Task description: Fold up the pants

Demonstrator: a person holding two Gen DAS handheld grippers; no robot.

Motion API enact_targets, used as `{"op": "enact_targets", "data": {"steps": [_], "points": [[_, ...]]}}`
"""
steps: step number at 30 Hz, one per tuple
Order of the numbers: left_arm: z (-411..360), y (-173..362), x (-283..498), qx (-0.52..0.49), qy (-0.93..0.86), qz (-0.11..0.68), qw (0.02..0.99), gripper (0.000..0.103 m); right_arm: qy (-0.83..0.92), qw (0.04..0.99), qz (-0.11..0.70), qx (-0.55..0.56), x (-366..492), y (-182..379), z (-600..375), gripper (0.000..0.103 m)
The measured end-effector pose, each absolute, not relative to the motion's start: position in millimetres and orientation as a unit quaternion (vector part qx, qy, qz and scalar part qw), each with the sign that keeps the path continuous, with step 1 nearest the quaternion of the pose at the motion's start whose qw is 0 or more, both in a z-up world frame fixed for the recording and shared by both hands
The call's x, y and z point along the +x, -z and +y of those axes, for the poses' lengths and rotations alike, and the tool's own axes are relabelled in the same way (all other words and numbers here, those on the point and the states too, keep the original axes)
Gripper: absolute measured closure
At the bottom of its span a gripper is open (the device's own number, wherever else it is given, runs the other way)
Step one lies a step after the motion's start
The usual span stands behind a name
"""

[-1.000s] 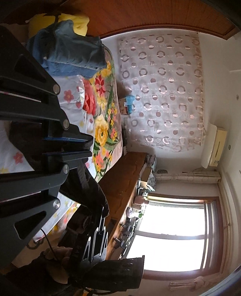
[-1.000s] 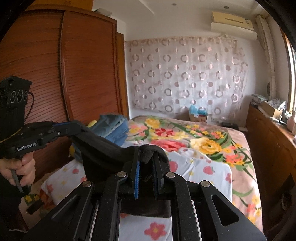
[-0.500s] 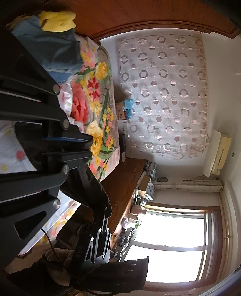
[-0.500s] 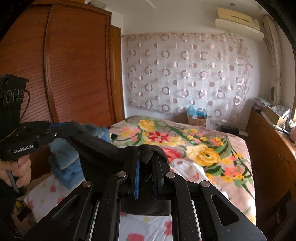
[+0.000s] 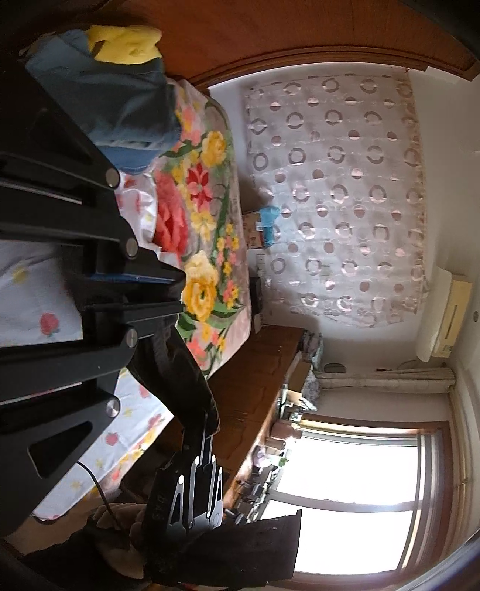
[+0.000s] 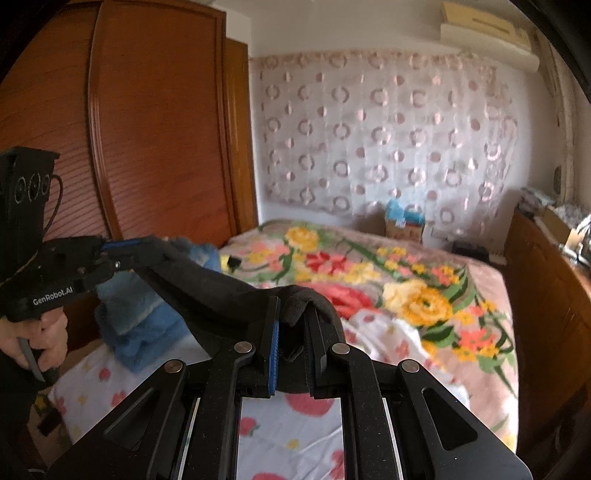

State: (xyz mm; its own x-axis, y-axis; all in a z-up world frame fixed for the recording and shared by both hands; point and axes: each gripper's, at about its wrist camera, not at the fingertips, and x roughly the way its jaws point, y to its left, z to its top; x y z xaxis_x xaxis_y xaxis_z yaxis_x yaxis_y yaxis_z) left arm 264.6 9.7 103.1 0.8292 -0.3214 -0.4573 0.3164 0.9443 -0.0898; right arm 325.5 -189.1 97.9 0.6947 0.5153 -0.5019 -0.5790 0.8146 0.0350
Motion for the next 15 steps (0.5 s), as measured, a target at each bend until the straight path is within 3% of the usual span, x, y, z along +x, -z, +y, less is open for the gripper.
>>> {"op": "enact_targets", "data": {"steps": [15], "points": [[-3,-68,195,0.011,0.177,0.275,0.945,0.097,-0.299,0.905,0.297,-0.061,255,-63,-193,0.095]]}}
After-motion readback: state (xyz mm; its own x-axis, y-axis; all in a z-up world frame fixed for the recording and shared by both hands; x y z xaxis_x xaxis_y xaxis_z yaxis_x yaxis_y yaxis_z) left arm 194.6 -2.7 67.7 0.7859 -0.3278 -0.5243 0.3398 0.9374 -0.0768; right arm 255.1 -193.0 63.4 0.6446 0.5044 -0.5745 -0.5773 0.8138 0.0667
